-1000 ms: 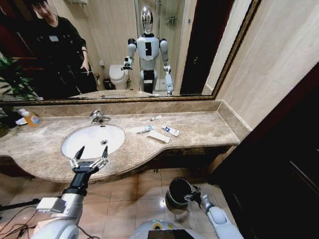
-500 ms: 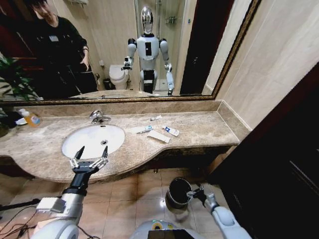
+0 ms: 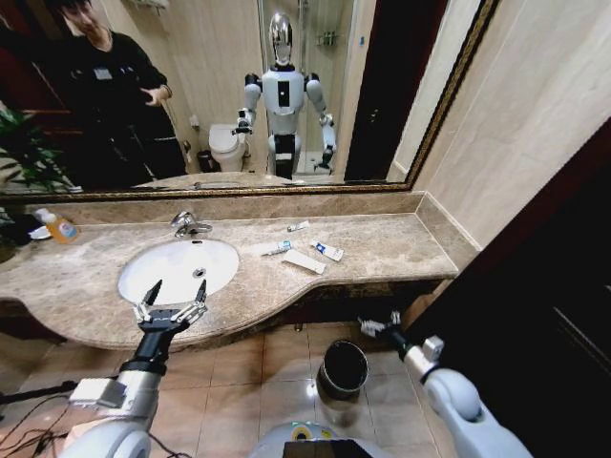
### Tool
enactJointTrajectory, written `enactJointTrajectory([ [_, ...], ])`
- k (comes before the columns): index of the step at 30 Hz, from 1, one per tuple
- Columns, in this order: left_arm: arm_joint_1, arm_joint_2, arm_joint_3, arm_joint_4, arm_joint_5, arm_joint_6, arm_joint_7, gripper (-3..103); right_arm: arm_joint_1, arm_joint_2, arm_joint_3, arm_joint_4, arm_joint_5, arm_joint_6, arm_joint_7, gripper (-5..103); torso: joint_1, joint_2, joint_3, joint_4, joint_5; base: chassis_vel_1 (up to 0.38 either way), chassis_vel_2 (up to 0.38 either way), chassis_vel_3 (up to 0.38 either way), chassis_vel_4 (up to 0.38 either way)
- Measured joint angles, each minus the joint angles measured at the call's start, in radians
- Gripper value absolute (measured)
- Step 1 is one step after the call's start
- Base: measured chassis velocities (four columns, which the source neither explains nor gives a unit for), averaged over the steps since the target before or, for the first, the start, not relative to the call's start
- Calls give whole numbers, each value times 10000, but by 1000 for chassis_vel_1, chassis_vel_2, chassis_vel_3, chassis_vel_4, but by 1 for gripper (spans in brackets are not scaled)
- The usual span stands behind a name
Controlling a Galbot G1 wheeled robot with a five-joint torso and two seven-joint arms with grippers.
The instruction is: Pick up the trash from the sink and place it in the trash bin.
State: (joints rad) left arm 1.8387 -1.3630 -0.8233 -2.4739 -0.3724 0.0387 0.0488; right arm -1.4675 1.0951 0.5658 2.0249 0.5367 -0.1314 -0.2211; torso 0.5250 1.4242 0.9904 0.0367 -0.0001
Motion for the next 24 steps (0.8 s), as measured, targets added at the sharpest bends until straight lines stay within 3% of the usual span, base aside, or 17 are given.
enactJointTrajectory([
  [9,-1,0,0,0,0,0,0,100,2273,-396,-827,-360,129,-1330,542,100,1,-1,1,1,2,0,0,0,0],
  [16,0,0,0,0,0,0,0,100,4106,-790,-2082,-1700,244,-1782,867,100,2,0,1,2,-1,0,0,0,0],
  [24,0,0,0,0,0,0,0,100,5792,-644,-3428,-3217,638,-2076,1187,100,1,-1,2,1,2,0,0,0,0],
])
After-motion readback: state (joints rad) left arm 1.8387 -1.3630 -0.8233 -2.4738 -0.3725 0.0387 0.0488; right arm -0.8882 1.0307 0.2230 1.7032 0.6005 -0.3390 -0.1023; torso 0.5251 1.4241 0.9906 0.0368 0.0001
